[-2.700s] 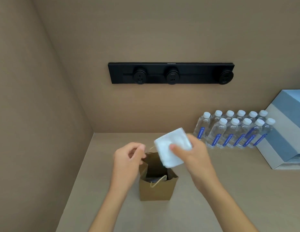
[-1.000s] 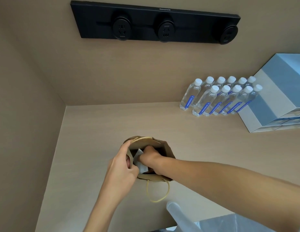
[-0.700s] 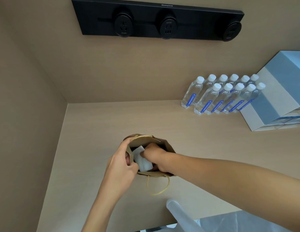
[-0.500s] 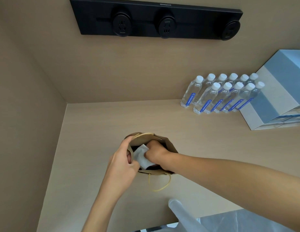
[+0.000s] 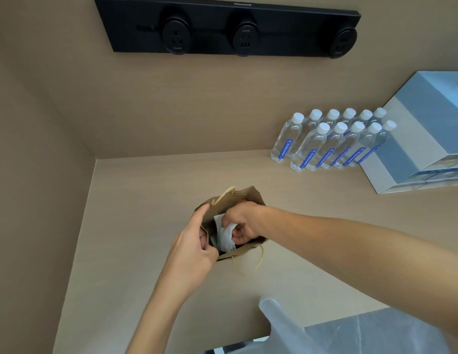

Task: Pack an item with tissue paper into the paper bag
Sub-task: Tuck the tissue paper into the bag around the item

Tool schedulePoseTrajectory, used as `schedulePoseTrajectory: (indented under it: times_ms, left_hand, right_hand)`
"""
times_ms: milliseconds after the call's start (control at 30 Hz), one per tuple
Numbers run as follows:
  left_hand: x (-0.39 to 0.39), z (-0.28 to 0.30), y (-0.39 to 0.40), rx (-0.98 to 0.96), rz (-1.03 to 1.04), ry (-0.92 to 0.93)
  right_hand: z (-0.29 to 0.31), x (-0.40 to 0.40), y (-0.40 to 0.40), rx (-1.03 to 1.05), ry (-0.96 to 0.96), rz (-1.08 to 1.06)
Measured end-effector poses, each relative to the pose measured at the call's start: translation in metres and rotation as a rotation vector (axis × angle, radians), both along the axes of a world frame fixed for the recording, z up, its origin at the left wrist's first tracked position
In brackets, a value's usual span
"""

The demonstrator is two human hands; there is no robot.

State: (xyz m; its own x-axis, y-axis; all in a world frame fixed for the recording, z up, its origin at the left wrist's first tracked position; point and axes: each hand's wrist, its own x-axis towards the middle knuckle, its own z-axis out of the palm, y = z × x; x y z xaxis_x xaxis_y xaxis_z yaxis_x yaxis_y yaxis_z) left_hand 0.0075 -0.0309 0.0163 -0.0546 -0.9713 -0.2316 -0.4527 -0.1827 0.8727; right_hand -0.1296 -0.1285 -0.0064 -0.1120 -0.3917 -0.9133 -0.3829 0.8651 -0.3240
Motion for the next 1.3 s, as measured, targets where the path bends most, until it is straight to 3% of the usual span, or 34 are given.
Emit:
schedulePoseTrajectory:
  times_ms: [267,833,1067,1300]
  left_hand:
    - [-0.003,-0.006,0.007,0.021,-0.024,0.075]
    - [0.013,-0.015,0.017,-0.010,0.024,0.048]
    - [0.009,-0.015,0.021,-0.005,-0.009,0.087]
    - [0.011,-0.016,0.023,0.001,0.095,0.118]
  right_hand:
    - [-0.018,0.031,0.006,0.079,0.053,0.371]
    - [-0.027,0.037,0.013,0.022,0.155,0.628]
    - [-0.022,0.037,0.016,0.013,0.088,0.697]
    - [-0.018,0.039,0.018,-0.032,0.055,0.739]
